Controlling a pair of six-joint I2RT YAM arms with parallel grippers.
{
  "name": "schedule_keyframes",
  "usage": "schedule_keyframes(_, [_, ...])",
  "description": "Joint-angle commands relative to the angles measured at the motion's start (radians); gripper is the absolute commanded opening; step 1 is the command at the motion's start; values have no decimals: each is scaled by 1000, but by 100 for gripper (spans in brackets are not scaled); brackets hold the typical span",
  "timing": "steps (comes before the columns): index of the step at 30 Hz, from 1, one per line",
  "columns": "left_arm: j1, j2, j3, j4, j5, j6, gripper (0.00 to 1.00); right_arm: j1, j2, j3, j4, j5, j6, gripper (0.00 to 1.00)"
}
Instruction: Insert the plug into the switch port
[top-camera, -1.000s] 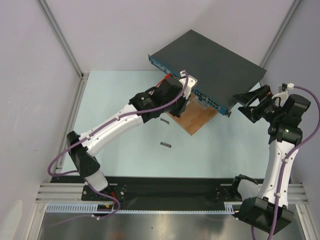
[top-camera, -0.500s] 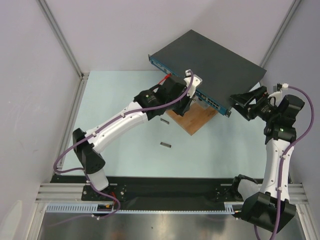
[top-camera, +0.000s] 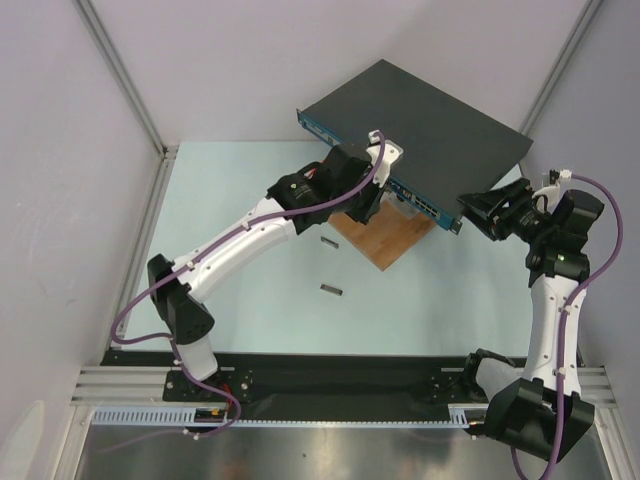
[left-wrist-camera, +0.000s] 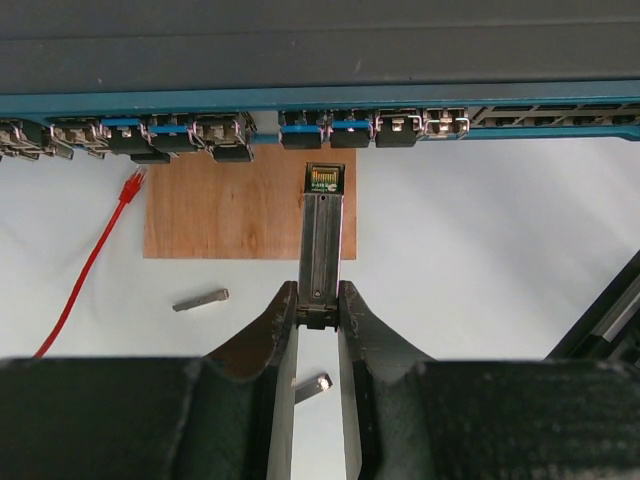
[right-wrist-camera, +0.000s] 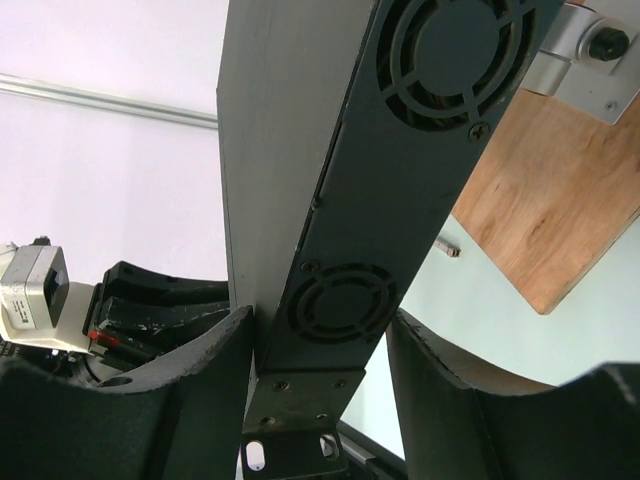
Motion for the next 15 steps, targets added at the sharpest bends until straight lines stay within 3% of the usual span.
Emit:
schedule_keyframes(1, [7, 4, 53, 32, 5, 11, 0, 16, -3, 6, 75, -34, -14, 45])
schedule_keyframes(7, [8, 6, 52, 49, -12, 8, 0, 16, -2, 11, 69, -32, -24, 38])
schedule_keyframes(15, [14, 21, 61, 49, -14, 5, 0, 18, -5, 12, 57, -34, -34, 37])
